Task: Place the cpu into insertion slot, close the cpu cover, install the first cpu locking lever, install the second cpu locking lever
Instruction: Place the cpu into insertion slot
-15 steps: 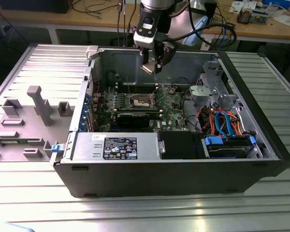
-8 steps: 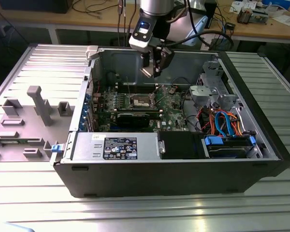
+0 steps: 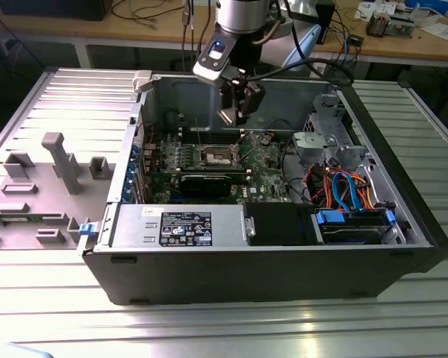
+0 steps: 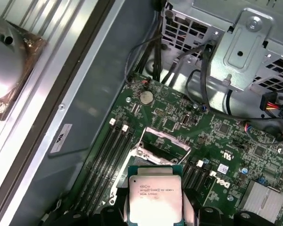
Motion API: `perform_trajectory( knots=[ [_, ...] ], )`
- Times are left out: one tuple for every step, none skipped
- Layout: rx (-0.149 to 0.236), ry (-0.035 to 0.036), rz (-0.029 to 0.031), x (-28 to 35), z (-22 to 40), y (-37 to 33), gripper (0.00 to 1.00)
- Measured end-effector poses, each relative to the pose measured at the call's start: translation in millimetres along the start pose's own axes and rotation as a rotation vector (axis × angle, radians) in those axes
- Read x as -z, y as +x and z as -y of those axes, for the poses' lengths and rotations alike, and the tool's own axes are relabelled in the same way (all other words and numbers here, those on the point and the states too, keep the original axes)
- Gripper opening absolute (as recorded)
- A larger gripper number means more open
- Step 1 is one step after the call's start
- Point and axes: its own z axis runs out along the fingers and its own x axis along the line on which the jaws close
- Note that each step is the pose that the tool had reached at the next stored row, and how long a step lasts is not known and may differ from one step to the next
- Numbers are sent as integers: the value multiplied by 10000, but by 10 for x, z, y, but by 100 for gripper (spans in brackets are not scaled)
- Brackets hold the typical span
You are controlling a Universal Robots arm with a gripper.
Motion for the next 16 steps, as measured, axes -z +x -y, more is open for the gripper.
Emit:
perform_trajectory(
  knots=[
    [-120, -5, 8, -11, 1, 0, 54],
    [-296, -9, 17, -28, 2, -1, 54],
    [-414, -2, 20, -38, 2, -1, 54],
    [-497, 20, 14, -47, 3, -2, 54],
    [-527, 39, 7, -54, 6, -1, 54],
    [-580, 104, -19, -70, 11, 1, 54],
    [-626, 161, -43, -81, 13, 1, 54],
    [-695, 227, -67, -98, 16, 1, 54],
    [-787, 253, -74, -107, 16, 1, 54],
    [-893, 268, -78, -114, 17, 1, 54],
    [-1019, 284, -81, -123, 17, 0, 54],
    [-1126, 298, -83, -131, 18, -1, 54],
    [-1273, 317, -87, -142, 18, -1, 54],
    [-1378, 331, -90, -149, 19, -1, 54],
    [-1525, 353, -94, -160, 19, -2, 54],
    [-1625, 363, -97, -169, 20, -2, 54]
  ],
)
